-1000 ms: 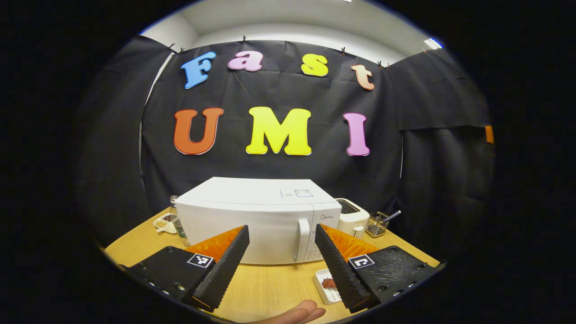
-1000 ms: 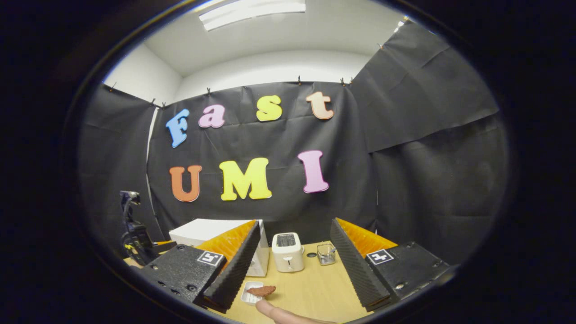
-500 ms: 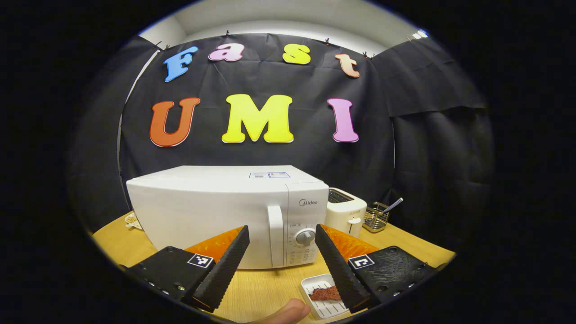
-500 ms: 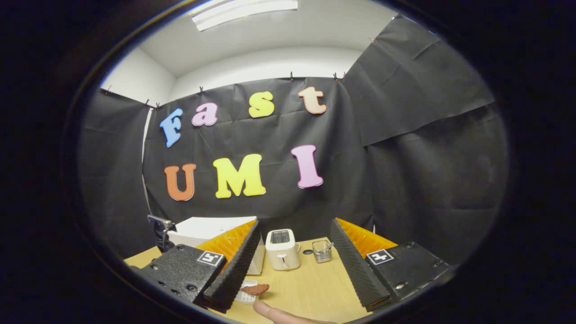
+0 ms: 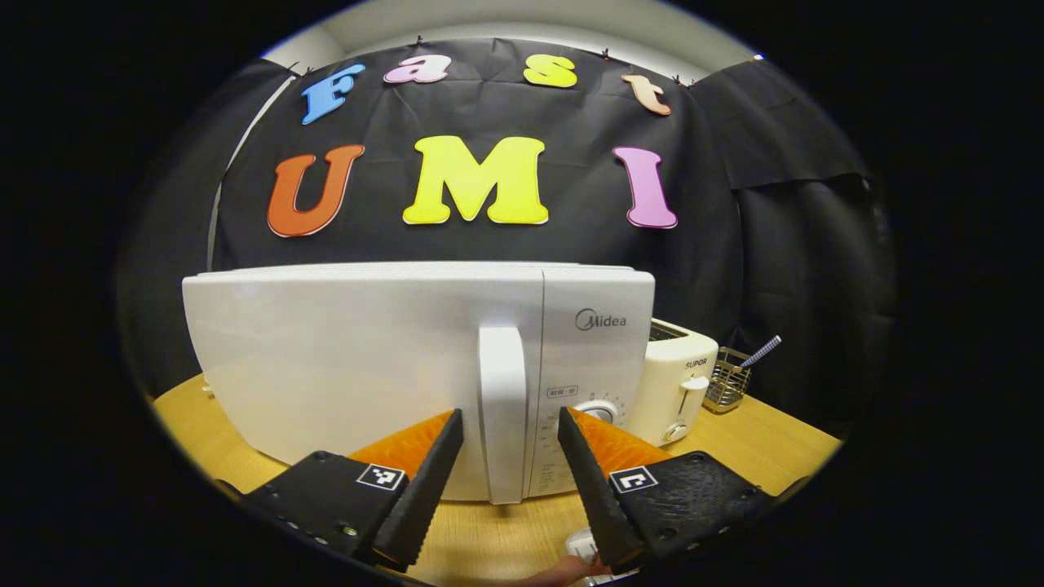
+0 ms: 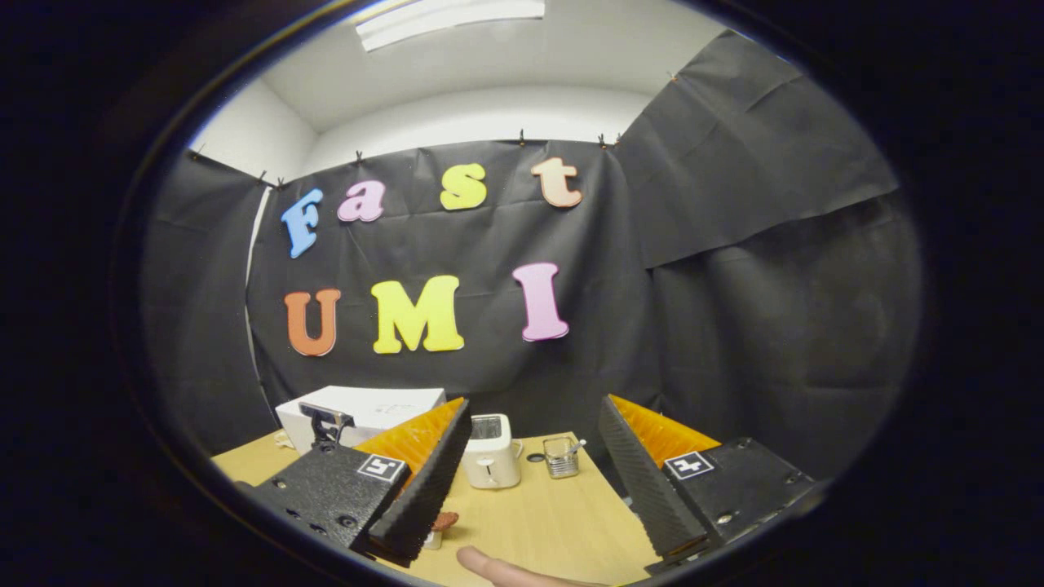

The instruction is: Open the microwave oven with the left hand, put the food in, and close the microwave oven.

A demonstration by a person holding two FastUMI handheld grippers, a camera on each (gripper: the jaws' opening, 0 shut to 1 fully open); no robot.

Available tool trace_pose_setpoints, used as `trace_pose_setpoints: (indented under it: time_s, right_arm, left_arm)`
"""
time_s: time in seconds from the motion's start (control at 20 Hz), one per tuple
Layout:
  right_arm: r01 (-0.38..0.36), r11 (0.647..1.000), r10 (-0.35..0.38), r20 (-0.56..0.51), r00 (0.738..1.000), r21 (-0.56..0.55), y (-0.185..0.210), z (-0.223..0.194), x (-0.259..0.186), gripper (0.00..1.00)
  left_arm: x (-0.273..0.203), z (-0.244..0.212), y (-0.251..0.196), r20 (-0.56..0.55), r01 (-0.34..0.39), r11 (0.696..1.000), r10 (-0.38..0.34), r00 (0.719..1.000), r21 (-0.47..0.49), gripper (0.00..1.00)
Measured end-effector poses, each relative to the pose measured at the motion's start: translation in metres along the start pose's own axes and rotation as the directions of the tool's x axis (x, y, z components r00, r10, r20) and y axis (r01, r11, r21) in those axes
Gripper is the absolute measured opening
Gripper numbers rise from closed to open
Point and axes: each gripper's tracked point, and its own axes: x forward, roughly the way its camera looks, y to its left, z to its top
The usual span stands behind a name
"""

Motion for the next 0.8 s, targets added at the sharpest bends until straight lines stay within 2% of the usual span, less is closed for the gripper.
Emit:
trace_pose_setpoints:
  time_s: [0.05,0.1,0.15,0.2,0.3,0.4,0.5,0.55,0.65,0.7,0.75,0.8]
  right_arm:
    - [0.005,1.0,-0.005,-0.001,1.0,-0.002,-0.003,-0.001,0.001,1.0]
    - [0.009,1.0,-0.009,-0.003,1.0,-0.002,-0.005,-0.002,0.001,1.0]
    - [0.014,1.0,-0.014,-0.009,1.0,-0.003,-0.007,-0.004,0.002,1.0]
    - [0.015,1.0,-0.015,-0.015,1.0,-0.003,-0.008,-0.006,0.001,0.89]
    - [0.012,1.0,-0.012,-0.022,1.0,-0.001,-0.007,-0.008,-0.002,0.89]
    - [0.011,1.0,-0.011,-0.032,0.999,0.002,-0.009,-0.01,-0.006,0.89]
    - [0.011,1.0,-0.011,-0.034,0.999,-0.001,-0.01,-0.009,-0.012,0.89]
    - [0.016,1.0,-0.016,-0.031,0.999,-0.005,-0.012,-0.008,-0.015,0.89]
    - [0.028,1.0,-0.028,-0.028,0.999,-0.012,-0.016,-0.006,-0.02,0.89]
    - [0.03,0.999,-0.031,-0.028,0.999,-0.012,-0.017,-0.006,-0.023,1.0]
    - [0.032,0.999,-0.033,-0.029,0.999,-0.009,-0.017,-0.006,-0.025,0.89]
    - [0.033,0.999,-0.033,-0.032,0.999,-0.007,-0.017,-0.006,-0.026,1.0]
  left_arm:
    - [-0.001,0.005,-0.004,0.019,0.012,1.0,-0.012,1.0,-0.004,0.73]
    - [0.004,0.015,0.0,0.067,-0.014,1.0,0.014,0.998,0.009,0.65]
    - [0.006,0.012,0.003,0.044,-0.035,0.999,0.034,0.998,0.015,0.48]
    - [0.001,0.009,0.003,0.028,-0.04,0.999,0.04,0.999,0.011,0.31]
    - [-0.001,0.011,0.001,0.008,-0.035,0.999,0.035,0.999,-0.038,0.31]
    - [0.003,0.008,0.003,0.007,-0.056,0.998,0.056,0.998,-0.001,0.2]
    - [-0.003,0.01,0.005,0.013,-0.068,0.997,0.067,0.998,0.033,0.19]
    - [-0.002,0.01,0.004,0.009,-0.06,0.998,0.06,0.998,0.019,0.16]
    - [-0.004,0.009,0.002,-0.002,-0.035,0.999,0.035,0.999,-0.027,0.16]
    - [-0.004,0.011,0.002,0.004,-0.032,0.999,0.032,0.999,-0.032,0.16]
    - [-0.007,0.009,0.002,-0.004,-0.036,0.999,0.036,0.999,-0.033,0.15]
    - [-0.01,0.009,0.003,-0.011,-0.048,0.999,0.048,0.999,-0.025,0.12]
